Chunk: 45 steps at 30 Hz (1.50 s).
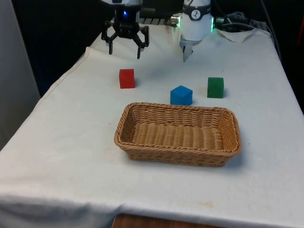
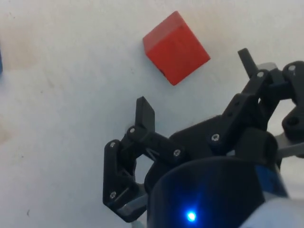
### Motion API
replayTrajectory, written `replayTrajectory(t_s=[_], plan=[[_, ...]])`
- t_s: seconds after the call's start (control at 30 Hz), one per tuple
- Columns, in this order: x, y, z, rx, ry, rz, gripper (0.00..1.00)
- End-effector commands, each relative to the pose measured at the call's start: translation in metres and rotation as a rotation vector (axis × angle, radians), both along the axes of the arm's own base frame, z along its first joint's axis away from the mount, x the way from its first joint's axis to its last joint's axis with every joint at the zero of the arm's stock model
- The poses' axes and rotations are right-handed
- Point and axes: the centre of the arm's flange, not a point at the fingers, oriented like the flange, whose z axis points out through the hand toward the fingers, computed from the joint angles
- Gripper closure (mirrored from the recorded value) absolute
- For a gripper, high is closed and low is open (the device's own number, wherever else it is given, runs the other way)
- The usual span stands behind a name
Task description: Pick up exactly two blocks and place them into the basket.
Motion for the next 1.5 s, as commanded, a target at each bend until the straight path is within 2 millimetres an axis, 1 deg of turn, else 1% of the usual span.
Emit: replayTrajectory(t_s=[0.0, 0.2, 0.23, 0.27, 0.47, 0.5, 0.53, 0.8, 0.83, 0.87, 1.1, 1.13, 1.17, 1.2, 1.43, 1.47], plan=[[-0.001, 0.005, 0.0, 0.019, -0.015, 0.009, 0.0], [-0.001, 0.007, -0.01, 0.033, -0.006, 0.014, 0.0], [-0.001, 0.002, -0.012, 0.018, 0.012, 0.006, 0.0], [-0.001, 0.007, -0.011, 0.035, -0.006, 0.013, 0.0], [0.001, 0.01, -0.021, 0.042, 0.004, 0.019, 0.0], [0.001, 0.005, -0.023, 0.028, 0.02, 0.012, 0.0], [0.001, 0.01, -0.023, 0.042, 0.005, 0.019, 0.0], [0.01, 0.014, -0.038, 0.035, 0.023, 0.027, 0.0], [0.01, 0.008, -0.036, 0.024, 0.038, 0.021, 0.0], [0.011, 0.014, -0.042, 0.034, 0.028, 0.027, 0.0], [0.017, 0.017, -0.055, 0.026, 0.045, 0.037, 0.0], [0.017, 0.011, -0.051, 0.017, 0.062, 0.03, 0.0], [0.017, 0.017, -0.056, 0.025, 0.047, 0.037, 0.0], [0.017, 0.018, -0.06, 0.021, 0.052, 0.041, 0.0], [0.017, 0.02, -0.075, -0.001, 0.066, 0.051, 0.0], [0.017, 0.016, -0.072, -0.01, 0.085, 0.047, 0.0]])
